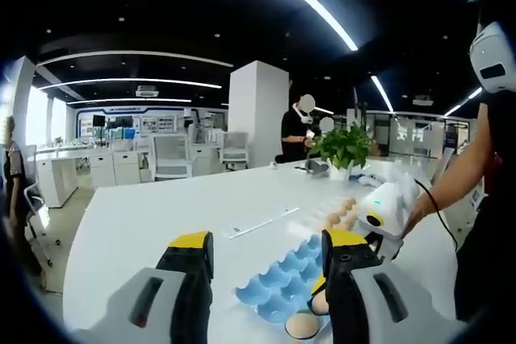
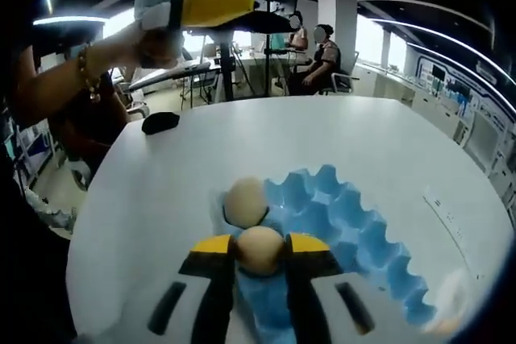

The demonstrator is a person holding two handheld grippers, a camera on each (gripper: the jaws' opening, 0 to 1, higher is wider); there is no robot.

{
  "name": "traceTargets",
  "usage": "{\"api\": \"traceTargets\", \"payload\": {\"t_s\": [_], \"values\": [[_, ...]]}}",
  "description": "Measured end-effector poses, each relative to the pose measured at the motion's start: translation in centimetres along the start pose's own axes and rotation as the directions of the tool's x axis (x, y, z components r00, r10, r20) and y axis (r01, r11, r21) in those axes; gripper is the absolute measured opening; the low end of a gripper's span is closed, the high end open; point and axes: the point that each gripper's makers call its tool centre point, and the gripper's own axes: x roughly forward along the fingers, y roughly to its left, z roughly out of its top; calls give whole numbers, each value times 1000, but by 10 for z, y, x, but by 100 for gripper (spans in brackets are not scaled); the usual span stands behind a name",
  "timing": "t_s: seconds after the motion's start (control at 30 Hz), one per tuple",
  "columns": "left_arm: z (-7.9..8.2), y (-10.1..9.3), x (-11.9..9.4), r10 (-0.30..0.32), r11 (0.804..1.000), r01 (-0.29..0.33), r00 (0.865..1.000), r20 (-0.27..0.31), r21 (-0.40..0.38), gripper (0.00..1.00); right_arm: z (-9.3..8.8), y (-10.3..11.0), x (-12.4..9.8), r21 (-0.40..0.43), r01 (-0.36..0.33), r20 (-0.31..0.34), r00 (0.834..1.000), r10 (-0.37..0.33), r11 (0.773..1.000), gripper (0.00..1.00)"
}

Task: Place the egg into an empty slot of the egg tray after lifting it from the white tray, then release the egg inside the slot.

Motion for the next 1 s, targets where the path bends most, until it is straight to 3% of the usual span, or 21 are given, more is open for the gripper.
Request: {"api": "traceTargets", "payload": {"t_s": [0.53,0.7,0.83,1.0], "values": [[0,0,-3,5,1000,-5,1000,-2,1,54,0,3,-2,-1,-1,53,999,1,1000,26],[1,-1,-4,4,1000,-4,1000,-3,4,54,-5,6,-5,-26,-6,81,997,8,1000,27],[1,-1,-3,4,1000,-4,1000,-4,6,54,-5,10,-5,-109,7,93,996,3,994,30],[0,-3,-3,-1,1000,1,1000,-9,7,53,-4,9,-6,-81,7,109,994,1,997,33]]}}
